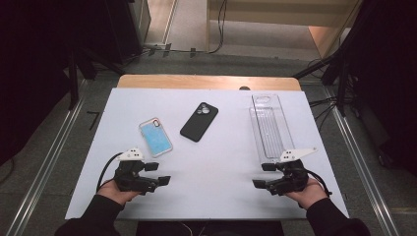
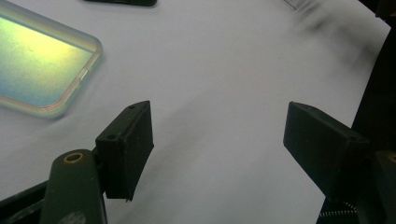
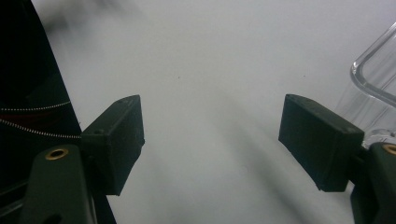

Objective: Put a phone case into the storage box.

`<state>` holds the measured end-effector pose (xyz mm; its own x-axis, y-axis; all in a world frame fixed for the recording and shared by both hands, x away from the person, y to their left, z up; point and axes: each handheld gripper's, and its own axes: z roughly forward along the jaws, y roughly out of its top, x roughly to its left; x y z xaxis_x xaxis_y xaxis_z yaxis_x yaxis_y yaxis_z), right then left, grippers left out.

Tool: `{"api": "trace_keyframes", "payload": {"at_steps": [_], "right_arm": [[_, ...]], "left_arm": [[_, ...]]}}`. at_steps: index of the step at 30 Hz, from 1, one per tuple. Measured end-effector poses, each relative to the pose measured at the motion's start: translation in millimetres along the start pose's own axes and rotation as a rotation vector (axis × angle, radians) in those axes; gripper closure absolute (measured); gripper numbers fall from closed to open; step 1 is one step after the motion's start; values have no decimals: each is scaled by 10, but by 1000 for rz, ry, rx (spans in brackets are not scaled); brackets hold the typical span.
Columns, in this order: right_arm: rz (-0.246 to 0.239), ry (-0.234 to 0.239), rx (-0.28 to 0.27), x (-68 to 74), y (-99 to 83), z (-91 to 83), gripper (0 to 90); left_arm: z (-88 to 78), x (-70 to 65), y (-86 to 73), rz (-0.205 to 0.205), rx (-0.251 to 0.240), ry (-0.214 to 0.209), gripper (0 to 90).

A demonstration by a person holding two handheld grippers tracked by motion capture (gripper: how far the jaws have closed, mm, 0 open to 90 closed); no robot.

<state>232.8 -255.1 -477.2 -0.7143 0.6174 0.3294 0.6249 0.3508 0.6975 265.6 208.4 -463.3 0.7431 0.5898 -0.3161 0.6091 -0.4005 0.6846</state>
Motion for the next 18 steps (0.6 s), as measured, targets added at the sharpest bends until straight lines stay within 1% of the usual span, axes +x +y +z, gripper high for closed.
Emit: {"api": "trace_keyframes", "payload": {"at_steps": [6,7,12,15,18], "right_arm": [[-5,-1,-6,-4,-5,-7,203],[1,-1,-8,-3,-7,-8,203],[5,-6,-3,-5,-15,-6,203],[0,-5,-2,-9,-10,-1,203],[0,-1,1,-19,-7,11,203]], "left_arm": [[1,3,5,-2,1,-4,245],[2,3,7,-2,0,-3,245],[1,5,4,-9,-5,-3,245],[-4,21,10,-7,1,-2,245],[-6,20,11,-11,-3,-2,245]]}}
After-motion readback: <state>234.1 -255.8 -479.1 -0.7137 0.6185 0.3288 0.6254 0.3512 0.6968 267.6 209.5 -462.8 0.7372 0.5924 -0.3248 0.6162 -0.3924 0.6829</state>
